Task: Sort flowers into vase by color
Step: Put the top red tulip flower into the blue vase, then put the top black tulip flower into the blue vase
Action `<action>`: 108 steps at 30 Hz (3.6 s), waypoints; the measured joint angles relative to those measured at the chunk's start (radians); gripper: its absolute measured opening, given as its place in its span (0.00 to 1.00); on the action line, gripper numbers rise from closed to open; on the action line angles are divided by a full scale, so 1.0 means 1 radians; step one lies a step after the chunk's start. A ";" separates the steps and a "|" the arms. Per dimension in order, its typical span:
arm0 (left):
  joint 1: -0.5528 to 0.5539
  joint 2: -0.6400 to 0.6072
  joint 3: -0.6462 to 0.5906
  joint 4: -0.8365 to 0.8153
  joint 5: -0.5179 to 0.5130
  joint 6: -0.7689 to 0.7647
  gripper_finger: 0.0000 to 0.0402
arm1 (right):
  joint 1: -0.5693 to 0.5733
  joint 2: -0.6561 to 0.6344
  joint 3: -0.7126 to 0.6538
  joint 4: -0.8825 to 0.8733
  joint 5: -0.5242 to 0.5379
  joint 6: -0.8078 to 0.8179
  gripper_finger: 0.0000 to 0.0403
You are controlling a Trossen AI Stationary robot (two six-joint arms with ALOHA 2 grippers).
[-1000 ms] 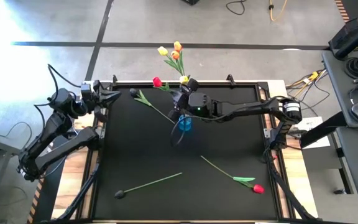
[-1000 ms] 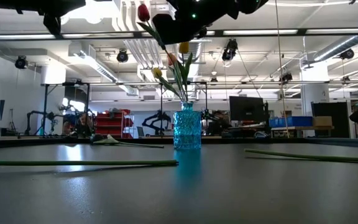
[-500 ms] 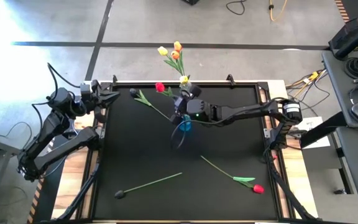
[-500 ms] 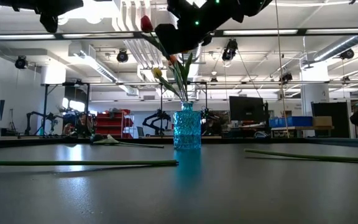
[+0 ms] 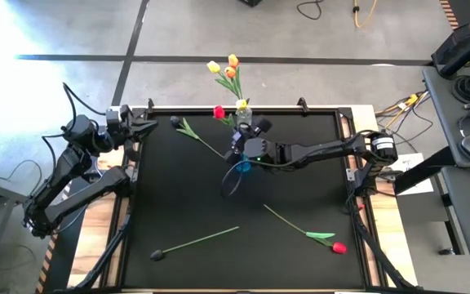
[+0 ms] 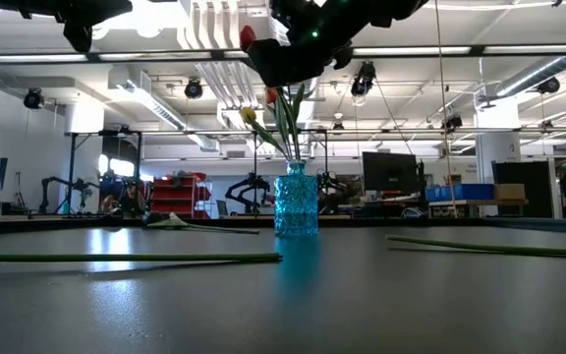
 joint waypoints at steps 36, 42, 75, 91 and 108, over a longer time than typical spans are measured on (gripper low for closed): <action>0.000 -0.049 -0.001 0.002 0.000 -0.094 0.00 | 0.045 0.019 0.432 -0.511 -0.317 0.392 0.35; 0.000 -0.096 -0.001 0.003 -0.007 -0.092 0.00 | 0.045 0.149 0.711 -0.647 -0.354 0.369 0.31; 0.001 0.002 -0.079 -0.015 -0.051 -0.293 0.00 | 0.046 0.008 0.969 -1.210 -0.071 0.424 0.04; -0.033 0.313 -0.097 0.084 -0.295 -0.431 0.00 | -0.199 -0.446 0.157 -0.961 -0.373 0.404 0.02; -0.210 0.772 -0.064 0.038 -0.637 -1.028 0.00 | -0.444 -0.724 -0.188 -0.810 -0.603 0.272 0.02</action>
